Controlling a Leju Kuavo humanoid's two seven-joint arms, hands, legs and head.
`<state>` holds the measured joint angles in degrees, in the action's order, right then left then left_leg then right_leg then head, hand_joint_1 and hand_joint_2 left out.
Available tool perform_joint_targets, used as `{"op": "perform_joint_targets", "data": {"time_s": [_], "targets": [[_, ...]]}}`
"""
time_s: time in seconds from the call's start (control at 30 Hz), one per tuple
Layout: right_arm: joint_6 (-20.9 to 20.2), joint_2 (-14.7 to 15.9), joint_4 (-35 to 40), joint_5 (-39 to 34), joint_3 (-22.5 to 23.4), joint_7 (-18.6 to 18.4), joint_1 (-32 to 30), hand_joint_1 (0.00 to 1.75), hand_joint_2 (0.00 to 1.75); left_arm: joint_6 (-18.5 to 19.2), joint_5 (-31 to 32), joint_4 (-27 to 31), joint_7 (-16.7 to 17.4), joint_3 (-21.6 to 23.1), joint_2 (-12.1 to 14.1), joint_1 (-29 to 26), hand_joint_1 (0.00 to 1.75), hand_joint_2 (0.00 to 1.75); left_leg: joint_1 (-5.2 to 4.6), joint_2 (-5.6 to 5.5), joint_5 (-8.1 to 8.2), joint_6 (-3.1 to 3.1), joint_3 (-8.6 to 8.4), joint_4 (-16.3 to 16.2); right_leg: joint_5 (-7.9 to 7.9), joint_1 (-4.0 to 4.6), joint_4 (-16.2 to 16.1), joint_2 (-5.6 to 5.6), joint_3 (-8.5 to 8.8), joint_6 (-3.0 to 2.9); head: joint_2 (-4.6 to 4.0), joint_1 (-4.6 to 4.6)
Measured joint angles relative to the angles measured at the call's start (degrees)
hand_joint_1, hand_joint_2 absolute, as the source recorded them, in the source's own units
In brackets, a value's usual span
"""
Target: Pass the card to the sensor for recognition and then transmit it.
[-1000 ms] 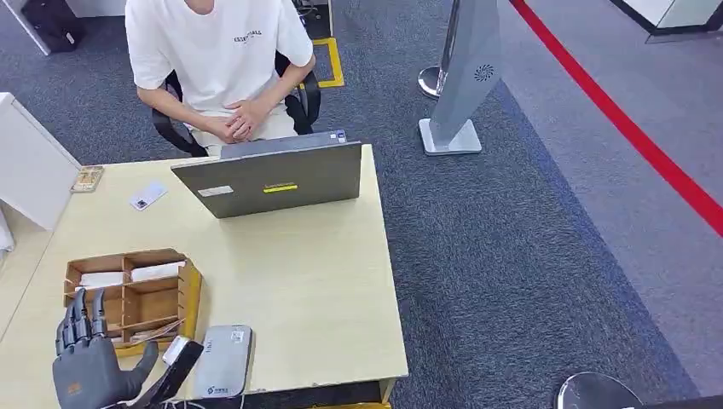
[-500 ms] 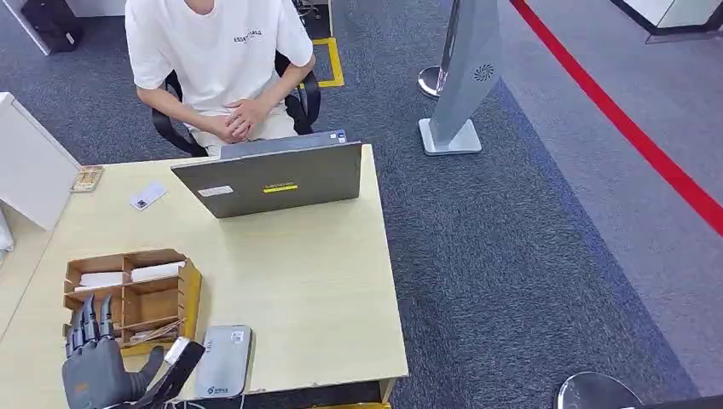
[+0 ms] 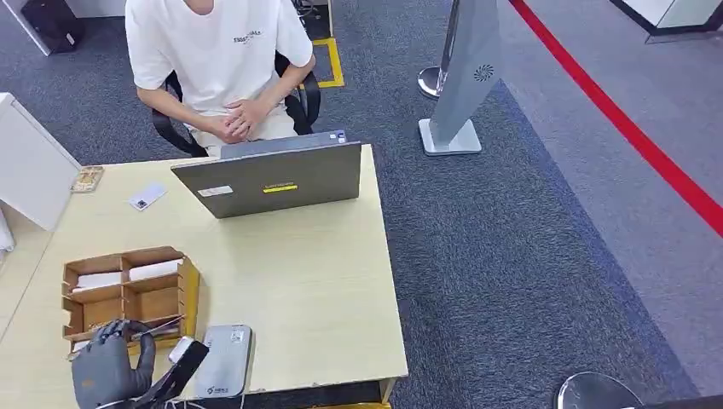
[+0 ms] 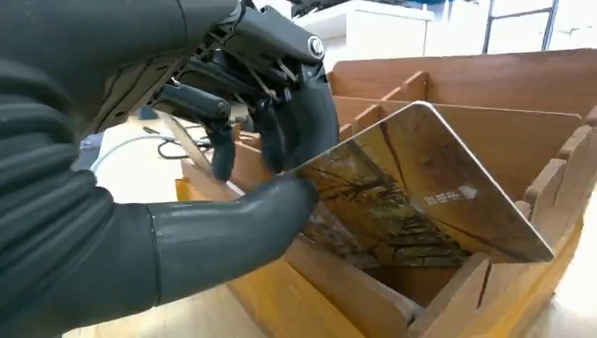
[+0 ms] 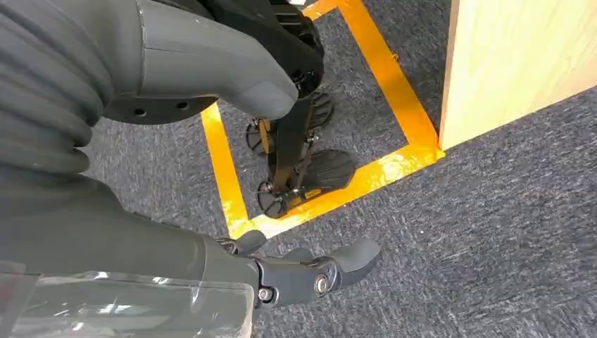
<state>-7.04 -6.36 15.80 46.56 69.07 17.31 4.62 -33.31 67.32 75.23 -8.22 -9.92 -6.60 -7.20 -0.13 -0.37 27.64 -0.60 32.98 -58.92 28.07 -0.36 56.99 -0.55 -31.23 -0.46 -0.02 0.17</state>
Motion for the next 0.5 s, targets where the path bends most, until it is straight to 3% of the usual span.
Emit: {"op": "perform_joint_targets", "data": {"time_s": [0.5], "targets": [[-0.2, 0.0, 0.0, 0.1, 0.0, 0.0, 0.0, 0.0, 1.75, 0.1, -1.6, -1.3, -1.4, 0.0, 0.6, 0.4, 1.75, 1.75, 0.0, 0.0, 0.0, 0.0, 0.0, 0.0, 0.0, 0.0, 0.0, 0.0, 0.0, 0.0, 0.0, 0.0]]}}
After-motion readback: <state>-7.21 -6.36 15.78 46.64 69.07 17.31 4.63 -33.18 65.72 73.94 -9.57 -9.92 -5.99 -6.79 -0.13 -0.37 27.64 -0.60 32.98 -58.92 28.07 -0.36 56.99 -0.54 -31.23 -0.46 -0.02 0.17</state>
